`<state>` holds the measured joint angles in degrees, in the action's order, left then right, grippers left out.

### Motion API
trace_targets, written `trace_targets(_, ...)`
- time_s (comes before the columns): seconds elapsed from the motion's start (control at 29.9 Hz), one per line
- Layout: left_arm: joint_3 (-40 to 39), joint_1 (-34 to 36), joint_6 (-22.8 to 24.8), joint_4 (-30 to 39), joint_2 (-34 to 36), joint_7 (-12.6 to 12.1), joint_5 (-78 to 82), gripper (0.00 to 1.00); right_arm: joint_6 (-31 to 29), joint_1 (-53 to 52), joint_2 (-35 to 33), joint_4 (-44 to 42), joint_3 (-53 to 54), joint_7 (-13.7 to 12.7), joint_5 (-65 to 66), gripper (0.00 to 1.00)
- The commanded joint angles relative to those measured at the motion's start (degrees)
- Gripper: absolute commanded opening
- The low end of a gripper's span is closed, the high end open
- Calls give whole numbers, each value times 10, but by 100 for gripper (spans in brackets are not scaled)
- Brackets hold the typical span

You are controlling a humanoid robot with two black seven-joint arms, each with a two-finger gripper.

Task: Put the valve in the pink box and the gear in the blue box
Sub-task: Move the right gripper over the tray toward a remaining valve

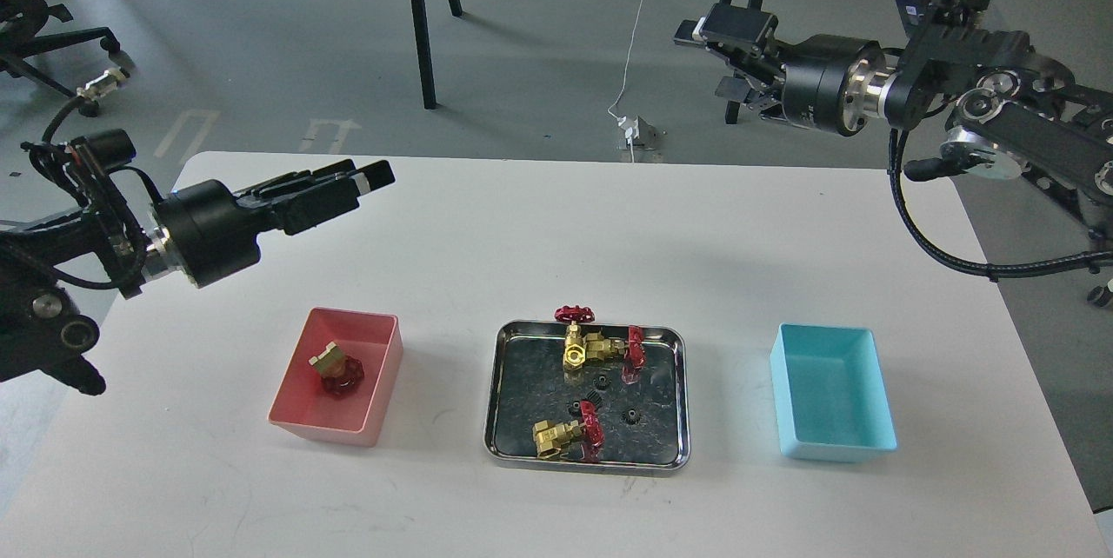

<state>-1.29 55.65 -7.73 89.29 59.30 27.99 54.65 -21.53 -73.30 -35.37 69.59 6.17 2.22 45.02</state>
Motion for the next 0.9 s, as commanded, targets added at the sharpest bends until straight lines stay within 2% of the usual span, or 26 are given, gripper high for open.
trace_targets(0.0, -98, 0, 44, 34, -42, 0, -157, 85, -65, -101, -28, 111, -132, 1, 57, 100)
trace_targets(0.17, -180, 0, 75, 31, -125, 0, -292, 87, -65, -170, -13, 197, -242, 1, 148, 99)
trace_targets(0.3, -193, -1, 72, 15, -173, 0, -316, 88, -65, -170, 45, 203, -293, 2, 261, 96)
trace_targets(0.53, -194, -19, 69, 7, -199, 0, -315, 88, -65, -158, 134, 176, -363, -2, 307, 64)
trace_targets(0.74, -194, -31, 69, 6, -206, 0, -315, 89, -65, -113, 197, 97, -378, -1, 307, 64)
trace_targets(0.87, -194, -44, 69, 4, -213, 0, -313, 89, -65, -92, 217, 73, -378, -1, 307, 64)
